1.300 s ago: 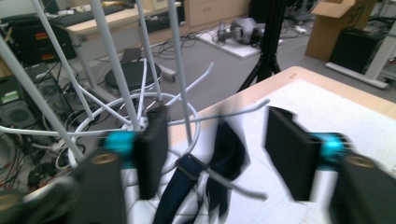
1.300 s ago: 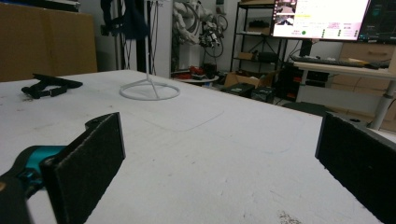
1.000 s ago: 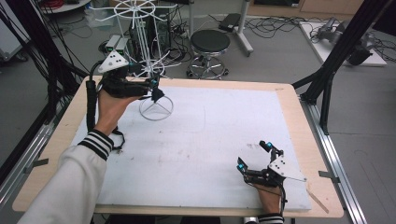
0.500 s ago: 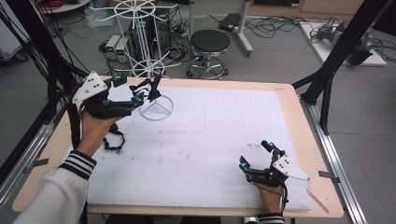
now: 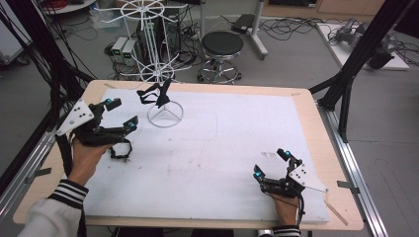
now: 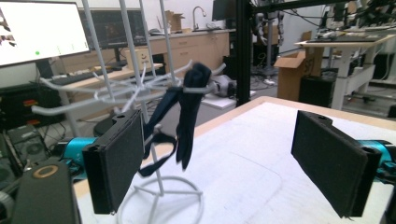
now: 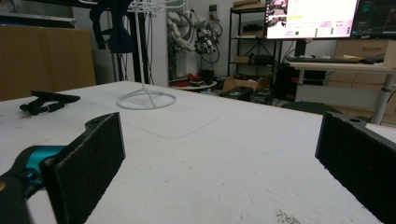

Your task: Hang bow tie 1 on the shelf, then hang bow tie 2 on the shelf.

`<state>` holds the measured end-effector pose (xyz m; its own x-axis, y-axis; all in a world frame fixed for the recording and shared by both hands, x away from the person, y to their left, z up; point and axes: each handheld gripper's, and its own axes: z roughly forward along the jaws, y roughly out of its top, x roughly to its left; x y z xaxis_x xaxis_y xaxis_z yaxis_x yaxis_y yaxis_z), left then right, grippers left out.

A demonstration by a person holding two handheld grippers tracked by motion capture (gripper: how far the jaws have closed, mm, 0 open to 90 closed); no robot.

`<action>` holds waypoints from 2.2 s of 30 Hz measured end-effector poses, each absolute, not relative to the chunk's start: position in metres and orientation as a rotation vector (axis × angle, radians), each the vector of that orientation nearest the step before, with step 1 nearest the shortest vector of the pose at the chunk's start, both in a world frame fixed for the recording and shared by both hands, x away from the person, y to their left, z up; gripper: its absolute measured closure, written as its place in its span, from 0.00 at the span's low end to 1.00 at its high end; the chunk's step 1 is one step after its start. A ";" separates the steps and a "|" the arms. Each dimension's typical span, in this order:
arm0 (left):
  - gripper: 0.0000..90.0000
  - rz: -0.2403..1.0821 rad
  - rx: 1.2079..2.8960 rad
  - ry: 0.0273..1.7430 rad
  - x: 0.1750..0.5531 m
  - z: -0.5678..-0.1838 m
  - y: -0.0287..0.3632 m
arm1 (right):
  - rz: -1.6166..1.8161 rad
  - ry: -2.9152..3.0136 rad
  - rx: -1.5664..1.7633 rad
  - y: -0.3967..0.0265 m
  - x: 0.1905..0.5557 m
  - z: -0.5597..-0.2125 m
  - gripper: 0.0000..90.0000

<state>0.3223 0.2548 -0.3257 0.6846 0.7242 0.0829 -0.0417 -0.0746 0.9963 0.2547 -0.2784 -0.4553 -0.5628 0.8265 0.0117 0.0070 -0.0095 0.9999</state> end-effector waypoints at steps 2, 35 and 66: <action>0.19 0.684 1.526 0.587 0.319 -0.332 0.258 | 1.642 1.632 0.876 -0.278 0.255 -0.455 0.01; 0.19 0.651 1.544 0.583 0.295 -0.374 0.275 | 1.642 1.638 0.875 -0.278 0.254 -0.455 0.01; 0.19 0.696 1.706 0.677 0.317 -0.361 0.314 | 1.641 1.633 0.871 -0.277 0.254 -0.455 0.01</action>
<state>0.3172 0.3142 -0.3613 0.6619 0.7418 0.1078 0.0863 -0.2183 0.9721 0.2542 -0.2775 -0.4555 -0.5638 0.8258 0.0082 0.0043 -0.0070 1.0000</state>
